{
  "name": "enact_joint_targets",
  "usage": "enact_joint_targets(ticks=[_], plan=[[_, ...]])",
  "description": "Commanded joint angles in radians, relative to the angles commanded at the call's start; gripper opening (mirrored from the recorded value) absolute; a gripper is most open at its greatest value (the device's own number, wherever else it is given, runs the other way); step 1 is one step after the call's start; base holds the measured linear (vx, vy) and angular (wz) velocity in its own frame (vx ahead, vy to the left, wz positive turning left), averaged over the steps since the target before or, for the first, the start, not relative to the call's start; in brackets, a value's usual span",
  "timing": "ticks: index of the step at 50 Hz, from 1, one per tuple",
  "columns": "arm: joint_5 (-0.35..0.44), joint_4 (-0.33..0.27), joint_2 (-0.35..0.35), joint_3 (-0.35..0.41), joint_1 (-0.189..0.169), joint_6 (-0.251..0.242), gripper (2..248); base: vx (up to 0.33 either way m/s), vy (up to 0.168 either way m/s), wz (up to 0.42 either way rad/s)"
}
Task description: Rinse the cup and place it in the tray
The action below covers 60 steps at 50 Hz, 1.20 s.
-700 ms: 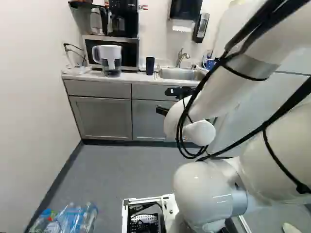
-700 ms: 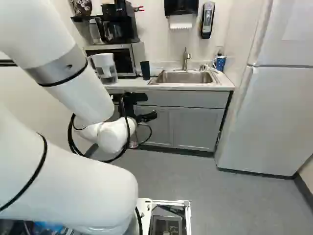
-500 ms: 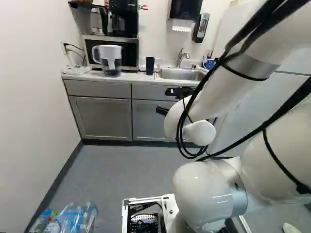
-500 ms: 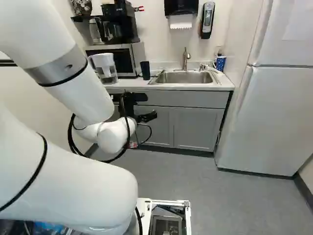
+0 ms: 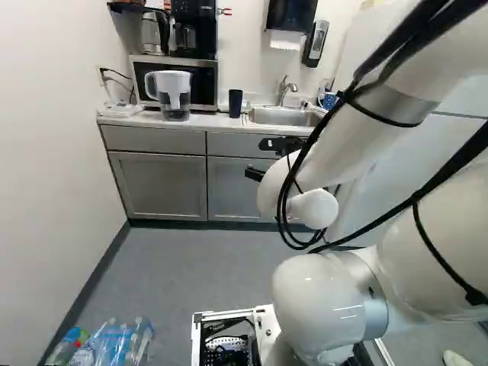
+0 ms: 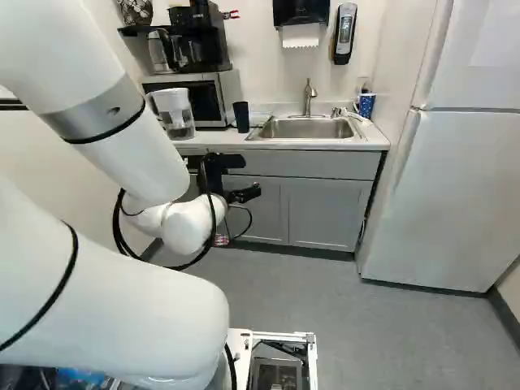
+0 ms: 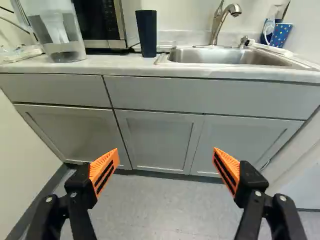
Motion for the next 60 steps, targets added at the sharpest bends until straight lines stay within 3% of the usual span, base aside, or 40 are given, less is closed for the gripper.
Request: enact_joint_targets(ticks=[21, 60], plan=[[0.0, 0.0, 0.047, -0.013, -0.002, 0.0, 247, 0.0, 0.0, 0.0], [0.0, 0.0, 0.057, -0.1, -0.038, 0.0, 247, 0.0, 0.0, 0.0]])
